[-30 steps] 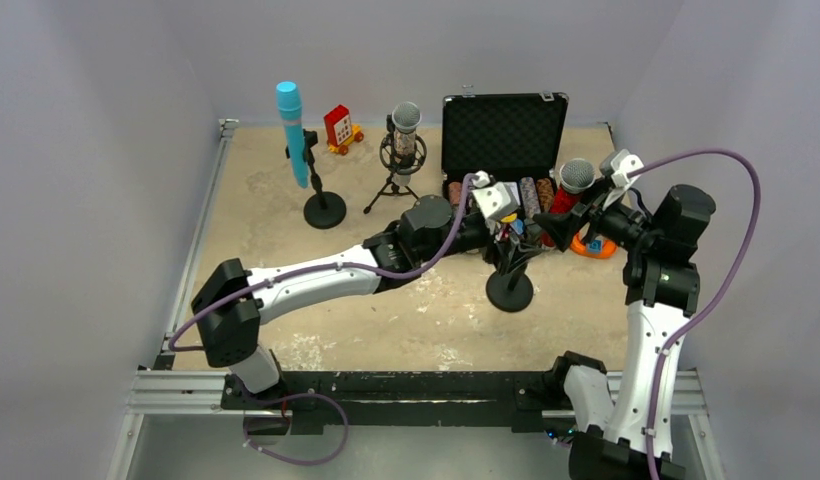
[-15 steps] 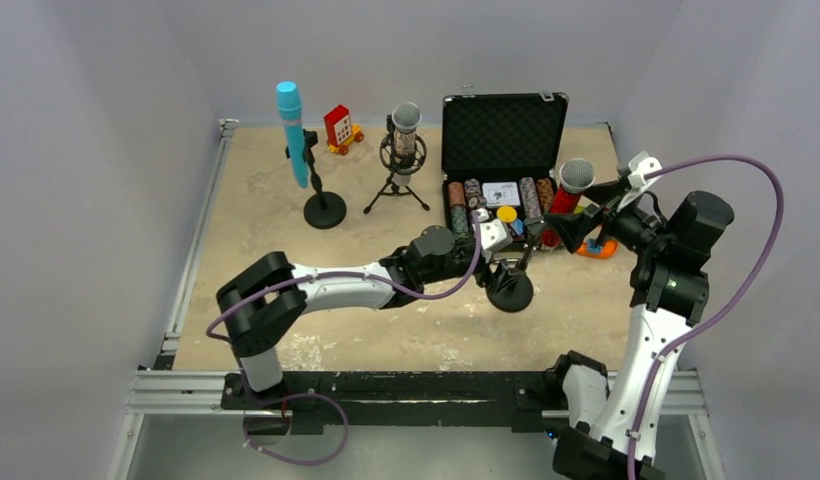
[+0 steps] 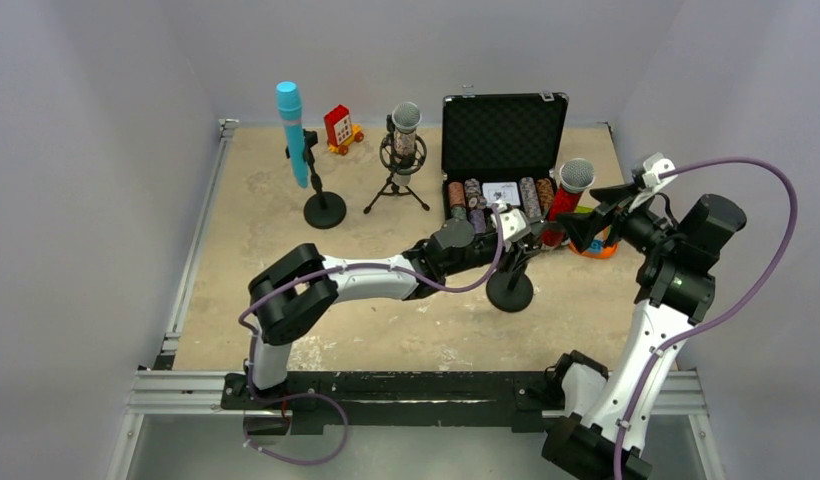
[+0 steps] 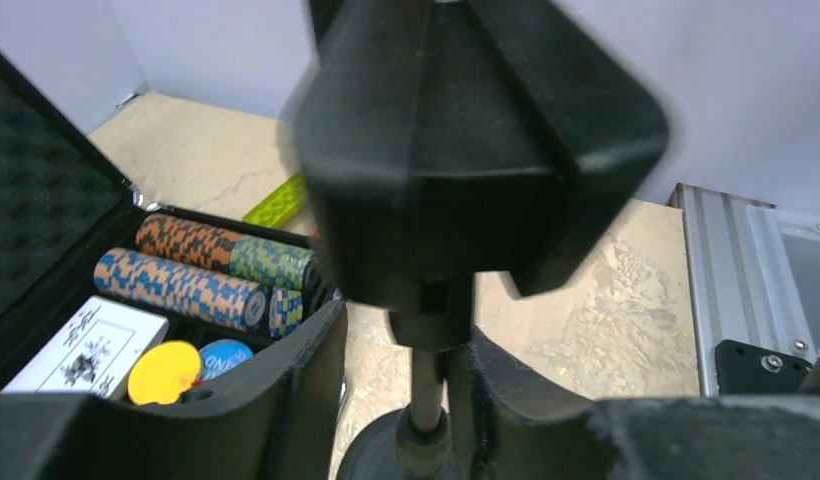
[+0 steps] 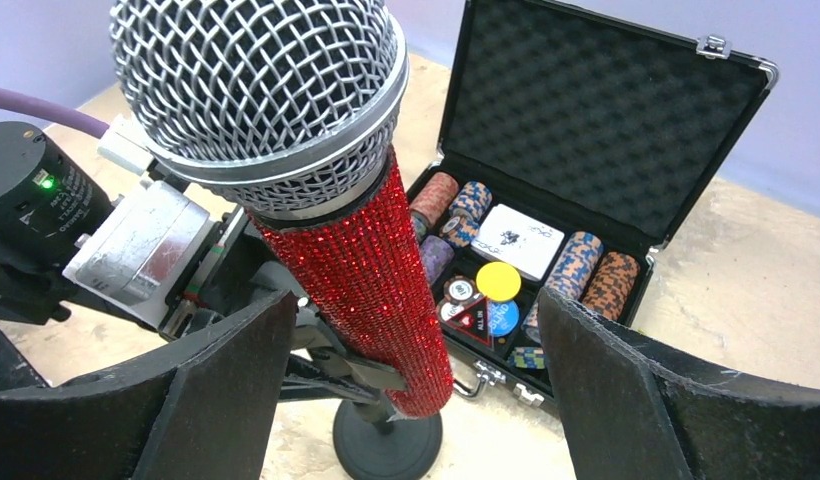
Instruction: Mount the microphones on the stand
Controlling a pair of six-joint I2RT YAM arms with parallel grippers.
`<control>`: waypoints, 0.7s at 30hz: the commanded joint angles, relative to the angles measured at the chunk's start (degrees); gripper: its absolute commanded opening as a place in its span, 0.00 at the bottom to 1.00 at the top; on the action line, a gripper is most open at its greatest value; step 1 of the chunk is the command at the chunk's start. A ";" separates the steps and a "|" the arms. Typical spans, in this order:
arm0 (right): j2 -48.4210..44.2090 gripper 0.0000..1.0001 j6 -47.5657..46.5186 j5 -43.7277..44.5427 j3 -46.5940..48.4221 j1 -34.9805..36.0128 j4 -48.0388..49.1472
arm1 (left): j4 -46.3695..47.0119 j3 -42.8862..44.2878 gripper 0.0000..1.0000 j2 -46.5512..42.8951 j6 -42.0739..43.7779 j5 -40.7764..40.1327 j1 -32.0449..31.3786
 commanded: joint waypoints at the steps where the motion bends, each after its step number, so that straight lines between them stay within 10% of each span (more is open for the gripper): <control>1: 0.10 0.94 0.29 -2.33 1.51 -0.36 0.76 | 4.18 3.40 0.36 1.18 0.70 0.58 0.10; 6: 0.20 0.94 0.18 -2.31 1.67 -0.44 0.57 | 3.90 3.06 0.00 0.51 0.28 3.71 0.10; 21: 0.50 0.95 -1.38 -5.57 1.01 -0.62 0.15 | 4.97 -35.93 0.00 -36.47 -2.32 -6.70 8.80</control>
